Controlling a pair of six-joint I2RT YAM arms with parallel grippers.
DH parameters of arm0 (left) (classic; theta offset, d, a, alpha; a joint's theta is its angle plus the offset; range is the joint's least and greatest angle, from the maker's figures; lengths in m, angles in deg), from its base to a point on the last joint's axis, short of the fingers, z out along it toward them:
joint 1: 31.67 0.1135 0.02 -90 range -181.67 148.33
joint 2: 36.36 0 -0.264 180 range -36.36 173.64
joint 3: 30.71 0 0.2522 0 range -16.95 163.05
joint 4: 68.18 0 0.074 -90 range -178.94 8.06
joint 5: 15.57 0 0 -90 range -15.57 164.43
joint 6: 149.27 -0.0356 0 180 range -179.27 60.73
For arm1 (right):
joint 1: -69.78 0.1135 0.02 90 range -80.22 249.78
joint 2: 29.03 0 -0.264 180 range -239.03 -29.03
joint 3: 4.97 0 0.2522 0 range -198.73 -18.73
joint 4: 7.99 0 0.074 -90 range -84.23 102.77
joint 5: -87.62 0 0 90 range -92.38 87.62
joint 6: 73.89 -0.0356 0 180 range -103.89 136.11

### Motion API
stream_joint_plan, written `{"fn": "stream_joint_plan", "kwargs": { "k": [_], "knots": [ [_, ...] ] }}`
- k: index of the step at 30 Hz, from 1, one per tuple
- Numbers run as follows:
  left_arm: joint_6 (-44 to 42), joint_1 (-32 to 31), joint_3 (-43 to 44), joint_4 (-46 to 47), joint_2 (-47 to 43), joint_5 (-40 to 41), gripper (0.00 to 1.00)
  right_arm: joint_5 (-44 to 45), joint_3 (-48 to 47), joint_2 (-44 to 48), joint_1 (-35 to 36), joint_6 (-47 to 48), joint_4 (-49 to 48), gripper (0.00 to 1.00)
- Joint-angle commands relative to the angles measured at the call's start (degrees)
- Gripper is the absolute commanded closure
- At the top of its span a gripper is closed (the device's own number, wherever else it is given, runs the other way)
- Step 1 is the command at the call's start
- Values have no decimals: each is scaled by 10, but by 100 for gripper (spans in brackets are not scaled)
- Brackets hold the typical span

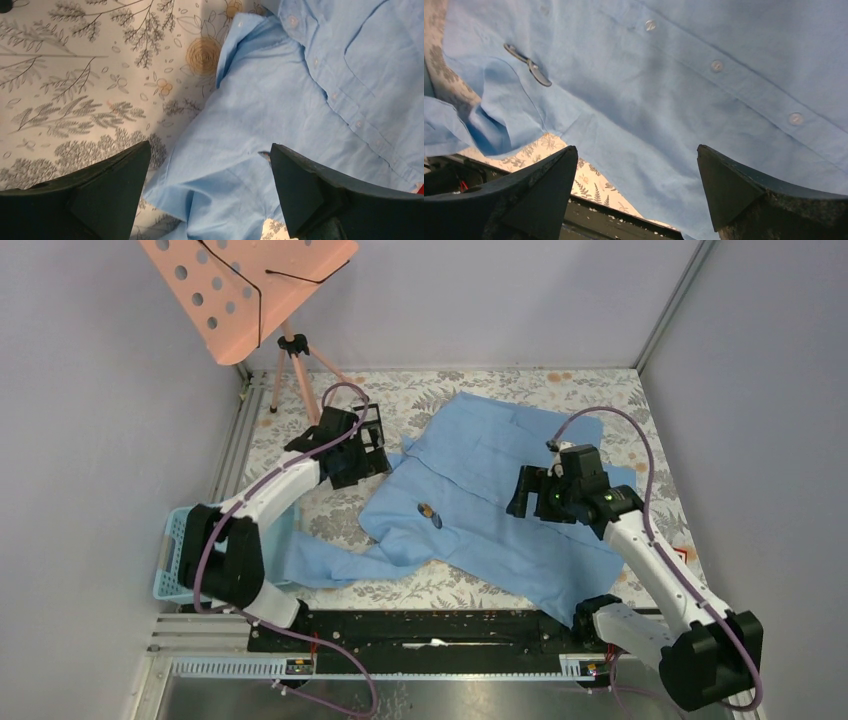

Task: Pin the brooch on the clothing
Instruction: Flatten out the clothes at the center of the board.

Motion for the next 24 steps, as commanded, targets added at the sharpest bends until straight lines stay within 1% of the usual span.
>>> {"fn": "stream_joint_plan", "kwargs": {
  "k": [1, 8, 13, 19, 20, 22, 23, 24],
  "knots": [
    [9, 10, 51, 44, 56, -25, 1, 43, -35, -36, 59, -22, -18, 4],
    [13, 35, 89, 62, 140, -43, 2, 72, -61, -106, 121, -42, -41, 4],
    [22, 38, 104, 92, 183, -99, 2, 92, -87, -170, 150, -52, -63, 4],
    [46, 38, 109, 136, 233, -168, 7, 96, -100, -219, 161, -70, -93, 5],
    [55, 37, 107, 148, 238, -182, 9, 99, -100, -223, 163, -71, -93, 5],
    [70, 37, 102, 185, 246, -216, 17, 103, -98, -228, 165, -72, -94, 5],
    [77, 37, 98, 200, 247, -227, 28, 105, -97, -229, 165, -71, -92, 5],
    [79, 37, 95, 216, 247, -236, 34, 107, -94, -230, 165, -72, -93, 5]
  ]
}}
